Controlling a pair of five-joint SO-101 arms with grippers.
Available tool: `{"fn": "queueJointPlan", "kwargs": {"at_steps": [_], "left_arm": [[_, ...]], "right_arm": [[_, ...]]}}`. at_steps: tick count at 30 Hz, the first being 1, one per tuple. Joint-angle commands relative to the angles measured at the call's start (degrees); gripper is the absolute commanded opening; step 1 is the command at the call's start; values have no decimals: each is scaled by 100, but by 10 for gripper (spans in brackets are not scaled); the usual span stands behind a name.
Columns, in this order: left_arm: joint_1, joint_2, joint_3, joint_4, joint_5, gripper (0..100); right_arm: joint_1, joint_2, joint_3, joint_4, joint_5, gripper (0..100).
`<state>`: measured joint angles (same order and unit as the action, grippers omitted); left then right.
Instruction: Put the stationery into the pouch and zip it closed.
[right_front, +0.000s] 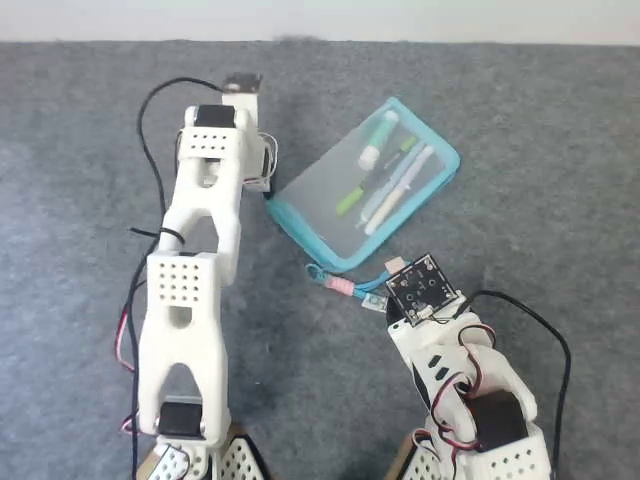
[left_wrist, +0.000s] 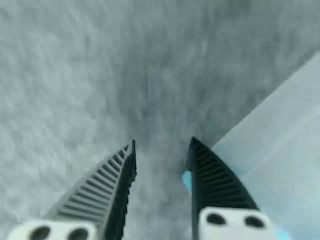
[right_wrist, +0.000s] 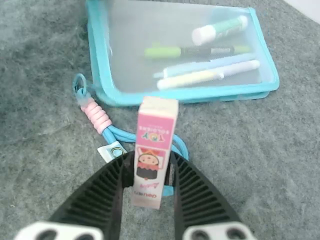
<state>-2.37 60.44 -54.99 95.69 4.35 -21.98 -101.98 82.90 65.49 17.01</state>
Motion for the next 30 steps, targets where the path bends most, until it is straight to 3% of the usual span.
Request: {"fn": "queueJointPlan", "kwargs": {"at_steps": [1, 10, 18, 25, 30], "left_arm": [[185, -18, -145, 519, -378, 141], [958, -1398, 1833, 422, -1424, 120], [1486, -2919, 3116, 369, -1653, 119], [589, -4695, 3143, 62, -1231, 122], [-149, -5758, 3741, -264, -677, 122]], "right_arm": [[-48, 40, -88, 31, 0, 12], [-48, 40, -88, 22, 9, 12], [-66, 48, -88, 101, 211, 12], [-66, 145, -149, 92, 404, 12], [-145, 1719, -993, -92, 791, 12]]}}
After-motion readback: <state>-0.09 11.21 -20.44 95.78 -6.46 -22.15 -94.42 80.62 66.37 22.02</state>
